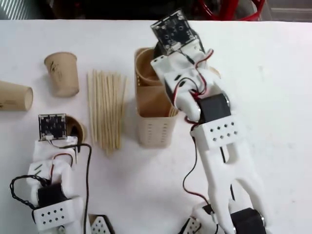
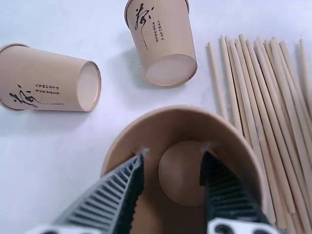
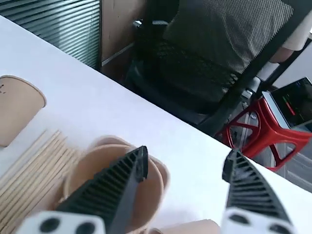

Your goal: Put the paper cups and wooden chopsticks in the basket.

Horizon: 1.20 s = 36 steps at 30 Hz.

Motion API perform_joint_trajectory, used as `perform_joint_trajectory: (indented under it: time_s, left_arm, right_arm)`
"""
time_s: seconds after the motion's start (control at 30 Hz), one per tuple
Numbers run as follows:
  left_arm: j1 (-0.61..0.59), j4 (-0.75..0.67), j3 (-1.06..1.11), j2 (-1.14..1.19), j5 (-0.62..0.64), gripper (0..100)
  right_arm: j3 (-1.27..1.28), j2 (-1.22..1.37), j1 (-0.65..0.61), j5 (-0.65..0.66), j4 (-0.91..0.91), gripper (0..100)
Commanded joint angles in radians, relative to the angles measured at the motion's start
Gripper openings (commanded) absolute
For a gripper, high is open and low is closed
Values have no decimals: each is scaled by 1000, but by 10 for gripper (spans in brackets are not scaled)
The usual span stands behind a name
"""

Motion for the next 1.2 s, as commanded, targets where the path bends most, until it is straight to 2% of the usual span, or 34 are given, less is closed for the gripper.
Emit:
perform_joint_trajectory:
  time_s: [0.0, 0.17, 0.23, 0.3, 0.33, 0.5, 0.63, 0.77, 0.93, 1.17]
  left_arm:
    - [10, -18, -3, -12, -5, 199]
    - [10, -18, -3, -12, -5, 199]
    - [10, -18, -3, -12, -5, 199]
    - [10, -18, -3, -12, -5, 199]
    - [10, -18, -3, -12, -5, 199]
    - [28, -21, -2, -12, -5, 199]
    - [30, -20, -2, -12, -5, 199]
    - [30, -21, 0, -12, -5, 199]
    - [30, -21, 0, -12, -5, 199]
    - [30, -21, 0, -12, -5, 199]
  right_arm:
    - [-49, -81, 116, 2, 56, 255]
    - [-11, -186, 369, 9, 153, 255]
    - [48, -205, 437, 137, 159, 257]
    - [140, -203, 456, 315, 150, 266]
    - [198, -200, 455, 364, 130, 285]
    - [528, -208, 392, 508, -79, 390]
    - [674, -200, 318, 509, -209, 390]
    - [717, -199, 263, 499, -246, 390]
    - [700, -153, 269, 347, -291, 390]
    - [666, 35, 294, 224, -417, 390]
